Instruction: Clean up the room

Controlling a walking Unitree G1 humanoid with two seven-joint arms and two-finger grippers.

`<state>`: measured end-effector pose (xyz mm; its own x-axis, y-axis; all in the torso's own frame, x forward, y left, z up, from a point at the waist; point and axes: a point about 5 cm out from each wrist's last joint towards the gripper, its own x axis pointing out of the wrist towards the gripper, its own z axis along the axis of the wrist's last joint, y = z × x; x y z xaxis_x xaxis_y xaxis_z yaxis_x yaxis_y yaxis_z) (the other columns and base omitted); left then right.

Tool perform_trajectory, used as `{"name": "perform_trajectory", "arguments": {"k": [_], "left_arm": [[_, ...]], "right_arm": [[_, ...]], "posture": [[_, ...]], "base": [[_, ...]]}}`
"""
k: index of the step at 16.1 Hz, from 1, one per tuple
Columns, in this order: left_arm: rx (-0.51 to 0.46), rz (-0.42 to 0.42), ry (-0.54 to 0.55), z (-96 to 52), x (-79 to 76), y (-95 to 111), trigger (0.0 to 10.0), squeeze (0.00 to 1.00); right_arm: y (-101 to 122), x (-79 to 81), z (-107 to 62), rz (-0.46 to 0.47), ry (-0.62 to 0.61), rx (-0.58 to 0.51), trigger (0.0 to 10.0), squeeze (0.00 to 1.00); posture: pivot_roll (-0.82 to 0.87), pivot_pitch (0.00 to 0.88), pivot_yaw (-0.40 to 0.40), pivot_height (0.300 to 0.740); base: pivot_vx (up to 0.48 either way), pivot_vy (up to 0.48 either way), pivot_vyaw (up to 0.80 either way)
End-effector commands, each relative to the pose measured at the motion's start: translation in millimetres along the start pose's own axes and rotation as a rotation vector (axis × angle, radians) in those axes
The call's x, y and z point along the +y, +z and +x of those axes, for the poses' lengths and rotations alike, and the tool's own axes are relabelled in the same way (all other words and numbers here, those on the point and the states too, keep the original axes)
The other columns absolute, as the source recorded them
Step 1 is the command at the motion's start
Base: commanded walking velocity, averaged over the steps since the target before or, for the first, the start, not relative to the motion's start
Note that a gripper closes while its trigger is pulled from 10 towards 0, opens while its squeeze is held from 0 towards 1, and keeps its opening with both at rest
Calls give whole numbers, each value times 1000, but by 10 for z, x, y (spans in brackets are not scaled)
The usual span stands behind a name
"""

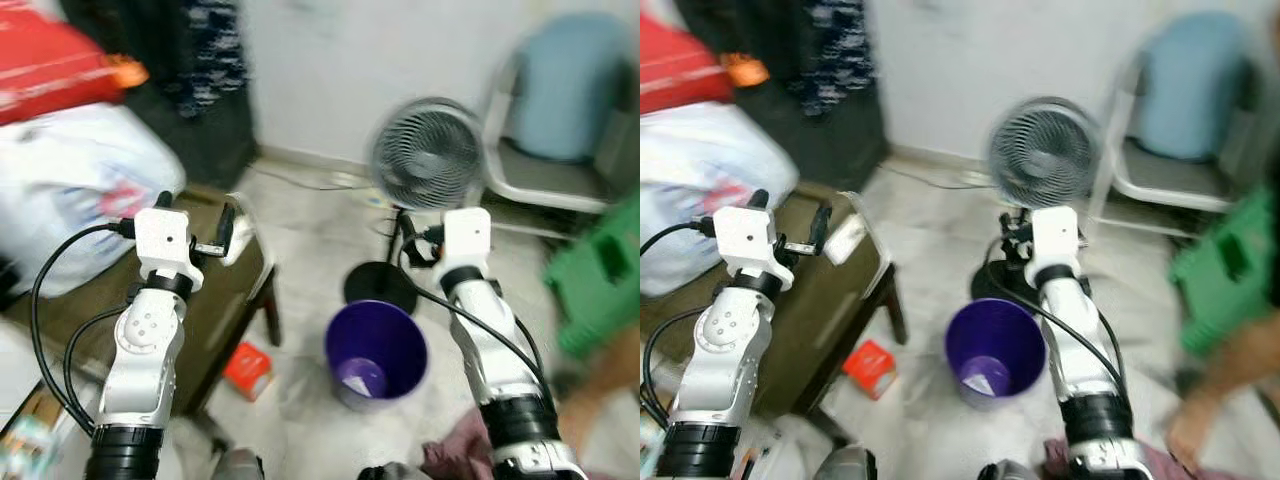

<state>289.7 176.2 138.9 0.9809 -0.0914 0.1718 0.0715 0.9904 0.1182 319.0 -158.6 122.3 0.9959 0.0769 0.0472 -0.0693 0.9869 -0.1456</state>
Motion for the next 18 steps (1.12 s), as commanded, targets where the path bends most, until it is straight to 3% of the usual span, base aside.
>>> {"name": "perform_trajectory", "arguments": {"k": [1, 5, 7, 9, 11, 13, 16, 18], "left_arm": [[0, 0, 10, 17, 5, -7, 10000, 0], [-33, 37, 80, 79, 17, 60, 10000, 0], [-26, 27, 113, -29, 60, 33, 10000, 0], [35, 5, 194, -250, 101, -78, 10000, 0], [82, -53, 280, -394, 133, -120, 10000, 0], [103, -42, 320, -550, 153, -161, 10000, 0], [154, -32, 364, -906, 214, -207, 10000, 0], [190, -29, 382, -1023, 235, -228, 10000, 0]], "right_arm": [[48, 32, 47, 4, 4, -21, 10000, 0], [232, 206, 207, 31, 34, -75, 10000, 0], [199, 184, 127, 43, 41, -62, 10000, 0], [32, 51, -69, 46, 29, 0, 10000, 0], [-31, -31, -137, 65, 18, 33, 10000, 0], [-57, 27, -157, 50, 46, 31, 10000, 0], [-81, -174, -351, 78, -85, 61, 10000, 0], [-162, -276, -535, 76, -120, 101, 10000, 0]], "posture": [[2, 0, 26, 740], [12, 0, 10, 740], [16, 0, -4, 740], [32, 0, -31, 740], [45, 0, -50, 740], [56, 0, -55, 740], [33, 0, -42, 740], [19, 0, -23, 740]], "base": [[0, 0, 800], [0, 0, 800], [0, 0, 800], [0, 0, 800], [0, 0, 559], [0, 0, 0], [0, 0, 0], [0, 0, 0]]}}
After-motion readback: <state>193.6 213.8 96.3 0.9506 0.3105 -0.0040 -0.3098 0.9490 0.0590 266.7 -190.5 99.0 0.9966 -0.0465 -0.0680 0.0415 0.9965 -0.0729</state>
